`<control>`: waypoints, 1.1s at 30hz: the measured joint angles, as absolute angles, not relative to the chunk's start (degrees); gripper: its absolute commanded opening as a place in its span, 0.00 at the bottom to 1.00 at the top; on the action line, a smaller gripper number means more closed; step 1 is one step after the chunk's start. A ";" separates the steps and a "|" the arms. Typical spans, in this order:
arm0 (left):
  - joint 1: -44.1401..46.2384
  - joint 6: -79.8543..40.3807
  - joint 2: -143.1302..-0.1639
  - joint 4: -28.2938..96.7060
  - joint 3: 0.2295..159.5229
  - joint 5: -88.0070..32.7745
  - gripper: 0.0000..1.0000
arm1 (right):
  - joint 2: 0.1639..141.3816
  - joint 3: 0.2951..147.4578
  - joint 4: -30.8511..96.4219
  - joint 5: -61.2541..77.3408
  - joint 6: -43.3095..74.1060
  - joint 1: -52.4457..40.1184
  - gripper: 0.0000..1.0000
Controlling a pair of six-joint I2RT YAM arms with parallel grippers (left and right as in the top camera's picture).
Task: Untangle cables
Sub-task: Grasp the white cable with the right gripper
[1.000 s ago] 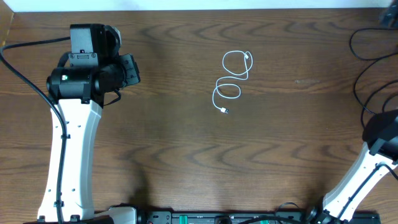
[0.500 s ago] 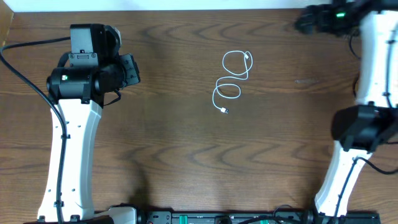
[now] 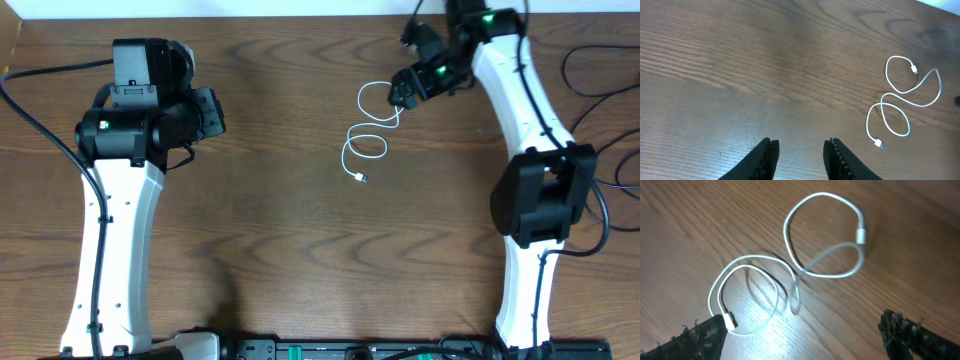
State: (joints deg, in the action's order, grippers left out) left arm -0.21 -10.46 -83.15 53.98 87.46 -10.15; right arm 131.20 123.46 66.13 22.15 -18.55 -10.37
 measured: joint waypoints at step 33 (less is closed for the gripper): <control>-0.21 -10.46 -83.15 54.00 87.46 -10.15 0.36 | 131.20 113.54 66.11 18.74 -28.18 -23.94 0.90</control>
